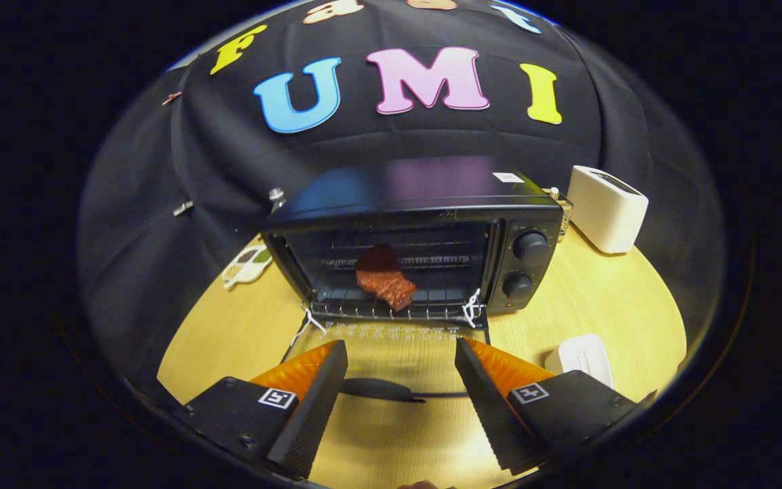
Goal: Open the toaster oven, put the food inside, and close the toaster oven door.
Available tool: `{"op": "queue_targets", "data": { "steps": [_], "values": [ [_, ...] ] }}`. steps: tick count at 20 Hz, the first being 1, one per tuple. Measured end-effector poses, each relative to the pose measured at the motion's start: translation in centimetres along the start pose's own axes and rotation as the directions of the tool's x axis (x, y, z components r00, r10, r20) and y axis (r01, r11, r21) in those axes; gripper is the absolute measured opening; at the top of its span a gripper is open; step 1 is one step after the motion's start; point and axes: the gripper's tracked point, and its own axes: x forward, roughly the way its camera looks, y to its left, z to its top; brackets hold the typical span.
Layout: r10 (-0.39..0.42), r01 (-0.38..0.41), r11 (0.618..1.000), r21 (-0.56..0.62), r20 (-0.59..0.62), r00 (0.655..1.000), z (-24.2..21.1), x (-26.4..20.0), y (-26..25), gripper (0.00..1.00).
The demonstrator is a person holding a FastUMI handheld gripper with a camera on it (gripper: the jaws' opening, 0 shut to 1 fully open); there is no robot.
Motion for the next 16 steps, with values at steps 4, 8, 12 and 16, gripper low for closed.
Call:
{"op": "queue_targets", "data": {
  "steps": [4, 8, 12, 16],
  "values": [
    [0.002, -0.012, 0.996, -0.089, -0.113, 0.994, -4.2, -1.0, 1.5, 0.99],
    [-0.018, 0.001, 0.996, -0.086, -0.199, 0.980, -7.1, -0.4, 2.1, 0.99],
    [-0.075, 0.046, 0.993, -0.105, -0.288, 0.955, -9.8, 0.8, 1.4, 0.99],
    [-0.104, 0.074, 0.992, -0.102, -0.326, 0.940, -11.3, 2.5, 1.5, 0.99]
  ]
}}
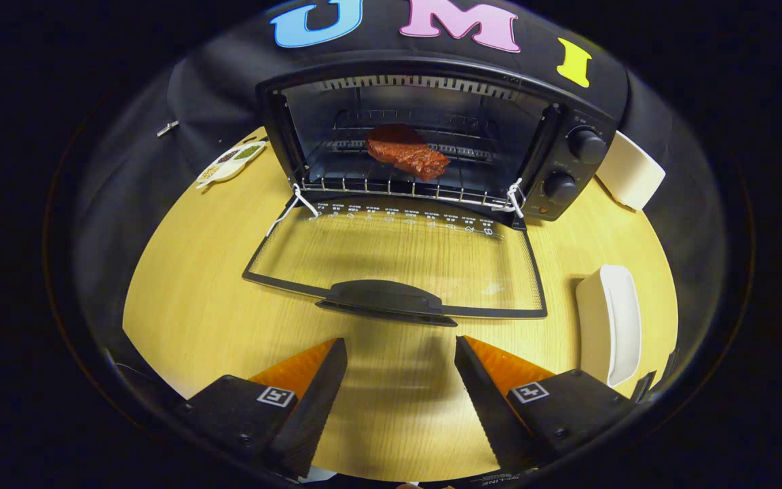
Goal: Open the toaster oven, put the food inside, and close the toaster oven door.
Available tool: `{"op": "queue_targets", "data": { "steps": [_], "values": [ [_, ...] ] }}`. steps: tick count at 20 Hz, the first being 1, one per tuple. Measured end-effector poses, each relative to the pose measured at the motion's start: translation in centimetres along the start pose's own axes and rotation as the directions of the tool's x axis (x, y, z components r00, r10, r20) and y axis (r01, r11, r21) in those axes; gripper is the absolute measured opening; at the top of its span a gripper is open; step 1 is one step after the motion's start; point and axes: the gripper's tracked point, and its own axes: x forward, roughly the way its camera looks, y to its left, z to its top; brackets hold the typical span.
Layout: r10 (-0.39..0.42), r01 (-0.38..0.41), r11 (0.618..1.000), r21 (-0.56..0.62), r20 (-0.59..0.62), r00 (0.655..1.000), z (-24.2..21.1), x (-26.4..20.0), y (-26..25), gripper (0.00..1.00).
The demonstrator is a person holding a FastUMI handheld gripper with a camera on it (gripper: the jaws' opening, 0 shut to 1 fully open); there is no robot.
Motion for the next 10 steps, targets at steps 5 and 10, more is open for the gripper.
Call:
{"op": "queue_targets", "data": {
  "steps": [5, 10],
  "values": [
    [-0.019, 0.020, 0.999, 0.038, -0.016, 1.000, 0.0, 2.0, 0.5, 1.00],
    [-0.030, 0.034, 0.990, 0.134, -0.031, 0.999, 0.4, 2.2, 0.3, 0.99]
  ]
}}
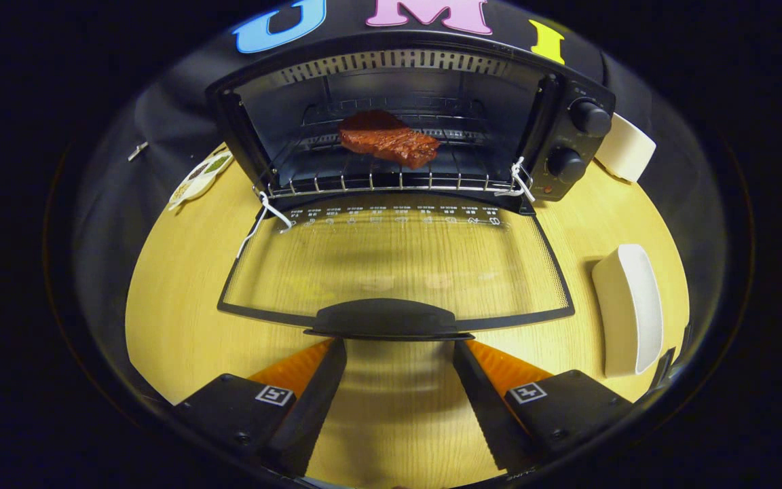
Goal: Open the toaster oven, put the food inside, and close the toaster oven door.
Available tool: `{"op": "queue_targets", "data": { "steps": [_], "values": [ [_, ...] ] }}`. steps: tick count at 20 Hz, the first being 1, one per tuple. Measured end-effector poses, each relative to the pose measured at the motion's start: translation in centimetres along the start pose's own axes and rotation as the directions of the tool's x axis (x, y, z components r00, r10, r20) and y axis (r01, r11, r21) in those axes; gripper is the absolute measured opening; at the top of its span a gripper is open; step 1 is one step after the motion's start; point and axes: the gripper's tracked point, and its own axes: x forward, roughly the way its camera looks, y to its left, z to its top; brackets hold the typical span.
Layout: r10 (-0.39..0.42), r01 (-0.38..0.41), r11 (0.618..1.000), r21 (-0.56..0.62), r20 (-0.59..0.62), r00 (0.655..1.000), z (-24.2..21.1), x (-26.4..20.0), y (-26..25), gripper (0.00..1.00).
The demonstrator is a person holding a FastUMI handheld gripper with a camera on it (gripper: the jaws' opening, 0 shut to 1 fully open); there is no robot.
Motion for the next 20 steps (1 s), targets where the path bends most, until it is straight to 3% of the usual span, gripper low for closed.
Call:
{"op": "queue_targets", "data": {
  "steps": [8, 11, 20],
  "values": [
    [0.047, -0.048, 0.999, 0.006, 0.115, 0.992, 1.8, -3.5, 0.2, 0.98],
    [0.066, -0.059, 0.997, -0.042, 0.185, 0.980, 3.1, -5.5, 0.3, 0.98],
    [0.116, -0.072, 0.991, -0.114, 0.453, 0.884, 11.7, -10.8, 1.5, 0.99]
  ]
}}
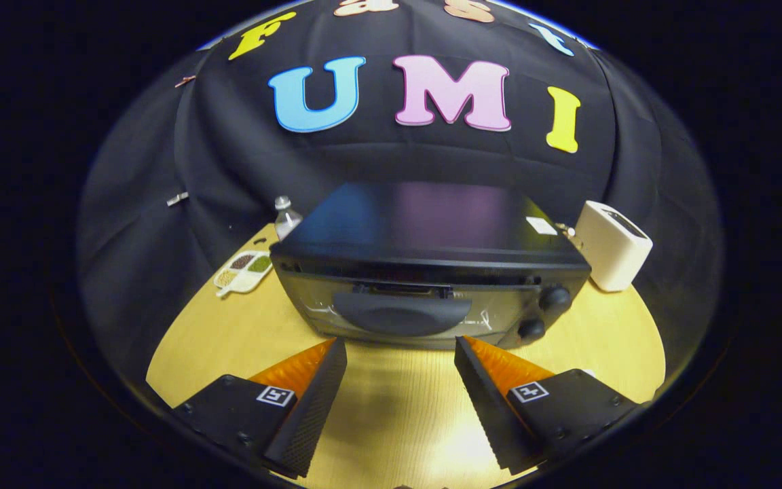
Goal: Open the toaster oven, put the food inside, and close the toaster oven door.
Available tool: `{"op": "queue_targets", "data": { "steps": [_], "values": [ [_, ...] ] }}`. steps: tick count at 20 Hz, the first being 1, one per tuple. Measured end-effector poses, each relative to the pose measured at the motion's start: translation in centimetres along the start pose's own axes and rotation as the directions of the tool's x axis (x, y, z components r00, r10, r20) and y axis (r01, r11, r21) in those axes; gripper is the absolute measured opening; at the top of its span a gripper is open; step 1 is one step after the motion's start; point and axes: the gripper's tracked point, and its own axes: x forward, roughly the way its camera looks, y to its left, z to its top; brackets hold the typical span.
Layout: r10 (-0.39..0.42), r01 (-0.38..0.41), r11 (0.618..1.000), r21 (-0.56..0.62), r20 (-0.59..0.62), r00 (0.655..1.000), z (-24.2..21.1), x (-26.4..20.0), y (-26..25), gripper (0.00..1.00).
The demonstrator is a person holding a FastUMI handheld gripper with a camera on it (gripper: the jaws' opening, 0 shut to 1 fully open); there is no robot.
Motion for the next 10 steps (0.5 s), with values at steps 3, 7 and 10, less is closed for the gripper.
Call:
{"op": "queue_targets", "data": {
  "steps": [3, 7, 10],
  "values": [
    [0.022, -0.019, 0.999, -0.029, 0.100, 0.995, 4.7, -2.1, 0.6, 0.99],
    [0.022, -0.008, 0.998, -0.061, 0.221, 0.975, 8.6, -5.2, -0.8, 0.99],
    [0.018, -0.001, 0.998, -0.056, 0.293, 0.956, 11.3, -8.2, -1.8, 0.99]
  ]
}}
